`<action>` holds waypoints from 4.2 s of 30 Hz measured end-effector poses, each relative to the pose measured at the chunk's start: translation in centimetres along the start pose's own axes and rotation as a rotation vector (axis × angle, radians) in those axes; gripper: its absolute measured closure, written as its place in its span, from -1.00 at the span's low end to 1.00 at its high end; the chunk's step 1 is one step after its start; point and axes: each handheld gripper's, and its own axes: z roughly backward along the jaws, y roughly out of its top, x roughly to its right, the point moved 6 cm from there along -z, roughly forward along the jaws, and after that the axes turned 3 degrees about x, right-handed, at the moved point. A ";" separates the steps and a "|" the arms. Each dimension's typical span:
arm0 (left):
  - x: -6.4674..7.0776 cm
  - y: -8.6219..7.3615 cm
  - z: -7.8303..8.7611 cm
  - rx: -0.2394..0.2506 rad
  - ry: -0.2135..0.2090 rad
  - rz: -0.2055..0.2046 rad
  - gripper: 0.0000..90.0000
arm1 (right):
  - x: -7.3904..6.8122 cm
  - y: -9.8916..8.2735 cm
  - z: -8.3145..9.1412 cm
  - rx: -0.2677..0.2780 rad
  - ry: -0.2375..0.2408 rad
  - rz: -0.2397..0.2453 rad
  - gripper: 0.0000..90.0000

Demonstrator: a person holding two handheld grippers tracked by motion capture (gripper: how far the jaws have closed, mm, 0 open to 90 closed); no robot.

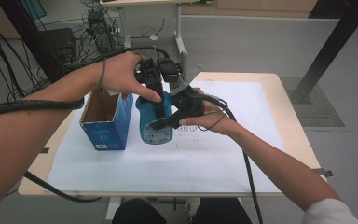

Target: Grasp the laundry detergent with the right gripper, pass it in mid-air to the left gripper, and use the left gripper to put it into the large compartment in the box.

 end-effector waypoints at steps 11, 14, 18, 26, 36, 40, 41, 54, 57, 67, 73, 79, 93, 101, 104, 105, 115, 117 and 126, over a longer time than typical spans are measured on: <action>-0.2 0.0 0.2 0.007 0.008 0.008 -0.20 | 0.0 -0.5 0.2 0.006 -0.007 0.039 -0.42; -0.4 -0.2 0.3 0.006 0.011 0.019 -0.20 | -0.3 -1.0 0.7 -0.040 -0.004 0.031 -0.49; -0.7 -0.5 0.4 -0.001 0.011 0.051 -0.21 | 0.0 -1.8 2.0 -0.088 -0.037 -0.003 -0.64; -1.4 -1.1 0.8 -0.015 0.010 0.126 -0.21 | 1.0 -4.1 5.8 -0.210 -0.147 -0.138 -0.90; -2.3 -1.4 2.3 -0.050 0.047 0.245 -0.21 | 2.0 -6.6 10.5 -0.337 -0.243 -0.269 -0.92; -2.7 -1.7 3.2 -0.063 0.063 0.301 -0.21 | 2.5 -7.3 12.0 -0.378 -0.284 -0.290 -0.92; -2.8 -1.8 3.5 -0.064 0.070 0.318 -0.21 | 2.5 -7.4 12.3 -0.385 -0.289 -0.295 -0.92; -5.3 -3.1 8.6 0.004 0.135 0.550 -0.21 | 3.0 -8.4 16.0 -0.474 -0.373 -0.422 -0.91; -6.0 -3.5 9.5 0.018 0.143 0.622 -0.21 | 3.1 -8.4 16.7 -0.478 -0.385 -0.434 -0.91; -8.7 -5.4 11.8 0.008 0.199 0.858 -0.20 | 3.2 -8.5 18.2 -0.505 -0.398 -0.465 -0.90; -10.0 -6.2 13.1 0.038 0.217 0.992 -0.20 | 3.2 -8.7 18.7 -0.517 -0.403 -0.479 -0.90; -11.4 -7.2 14.5 0.083 0.231 1.124 -0.20 | 3.1 -8.5 18.8 -0.523 -0.396 -0.488 -0.90; -12.6 -9.6 15.8 0.106 0.248 1.355 -0.20 | 3.0 -8.4 19.0 -0.553 -0.400 -0.467 -0.90; -12.4 -10.2 15.5 0.103 0.253 1.393 -0.20 | 2.6 -8.3 19.8 -0.547 -0.407 -0.466 -0.90; -12.3 -10.3 15.4 0.109 0.247 1.401 -0.20 | 2.5 -8.3 20.0 -0.538 -0.413 -0.462 -0.90; -12.3 -10.3 15.4 0.108 0.242 1.401 -0.20 | 2.5 -8.3 20.0 -0.539 -0.413 -0.460 -0.90; -12.5 -10.8 15.3 0.114 0.248 1.418 -0.20 | 2.6 -7.7 20.5 -0.535 -0.437 -0.454 -0.90; -12.6 -11.0 15.3 0.119 0.249 1.420 -0.20 | 2.6 -7.7 20.6 -0.541 -0.445 -0.451 -0.90; -13.0 -11.6 14.6 0.112 0.237 1.427 -0.20 | 2.6 -7.9 20.7 -0.547 -0.449 -0.458 -0.90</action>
